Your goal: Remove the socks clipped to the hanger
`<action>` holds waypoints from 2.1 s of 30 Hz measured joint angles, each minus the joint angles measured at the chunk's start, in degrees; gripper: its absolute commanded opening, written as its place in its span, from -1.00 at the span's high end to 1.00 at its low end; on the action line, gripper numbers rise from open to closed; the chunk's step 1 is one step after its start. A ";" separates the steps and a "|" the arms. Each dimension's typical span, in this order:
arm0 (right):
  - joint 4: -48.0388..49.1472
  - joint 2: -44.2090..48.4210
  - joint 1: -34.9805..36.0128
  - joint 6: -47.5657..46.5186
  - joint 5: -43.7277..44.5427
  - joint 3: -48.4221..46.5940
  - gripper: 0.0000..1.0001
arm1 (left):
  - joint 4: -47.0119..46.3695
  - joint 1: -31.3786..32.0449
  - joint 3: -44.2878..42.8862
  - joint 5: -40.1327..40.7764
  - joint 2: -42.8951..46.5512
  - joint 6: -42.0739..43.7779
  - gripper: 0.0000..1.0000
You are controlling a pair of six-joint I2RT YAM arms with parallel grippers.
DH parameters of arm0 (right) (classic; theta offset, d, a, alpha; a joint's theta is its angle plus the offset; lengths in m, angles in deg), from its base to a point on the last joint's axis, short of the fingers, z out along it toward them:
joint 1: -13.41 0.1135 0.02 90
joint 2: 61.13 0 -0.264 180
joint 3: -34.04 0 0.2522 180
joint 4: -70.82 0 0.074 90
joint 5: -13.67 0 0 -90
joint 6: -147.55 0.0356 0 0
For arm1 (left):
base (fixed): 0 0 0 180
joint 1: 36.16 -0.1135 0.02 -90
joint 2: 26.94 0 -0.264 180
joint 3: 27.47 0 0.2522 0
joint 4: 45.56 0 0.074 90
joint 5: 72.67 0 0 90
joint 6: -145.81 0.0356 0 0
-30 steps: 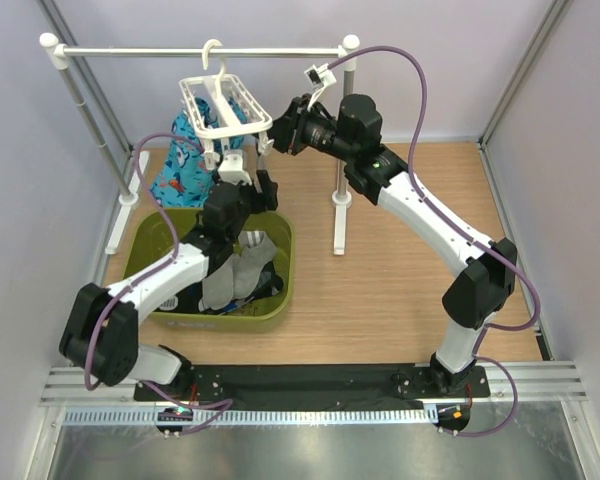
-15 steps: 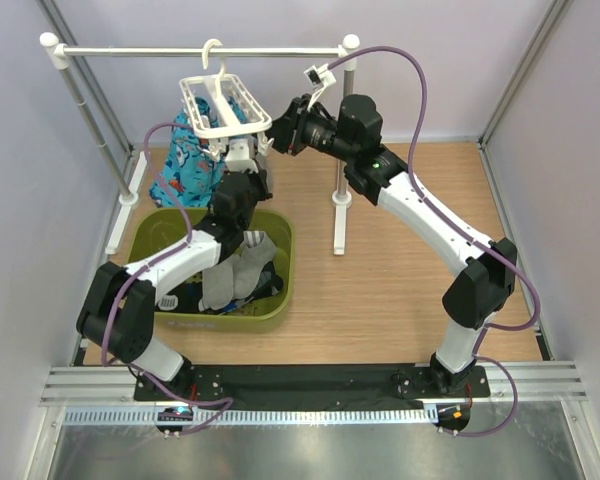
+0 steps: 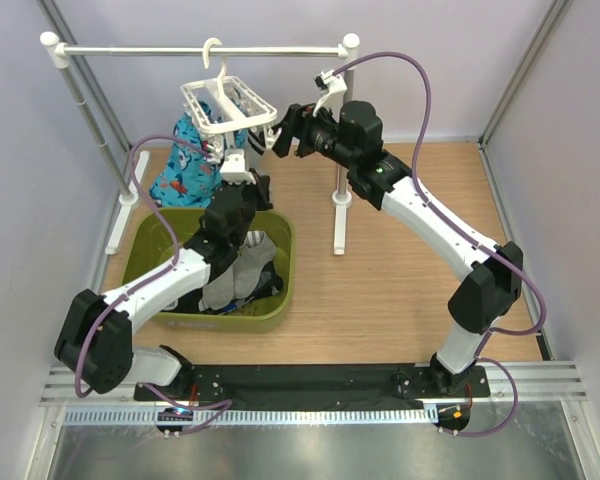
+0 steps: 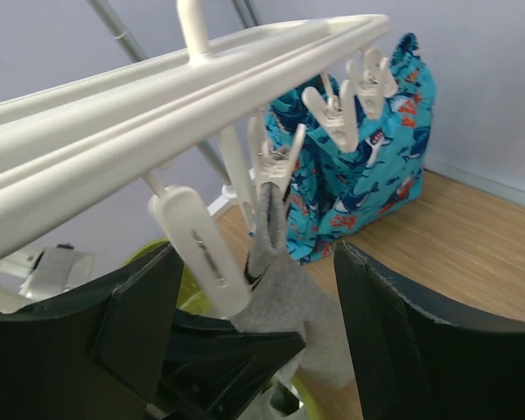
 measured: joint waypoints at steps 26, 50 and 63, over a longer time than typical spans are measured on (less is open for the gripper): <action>5.92 -0.22 0.13 -2.12 4.46 7.15 -0.24 | -0.35 3.58 1.49 1.07 0.46 -0.20 0.99; 7.34 -4.52 -1.90 -1.90 -2.78 -2.89 -0.27 | -0.39 3.93 1.49 1.05 0.44 -0.24 1.00; 10.58 -5.62 -1.90 -1.99 -6.69 -2.67 -0.33 | -1.31 4.81 1.49 1.03 0.00 -0.26 1.00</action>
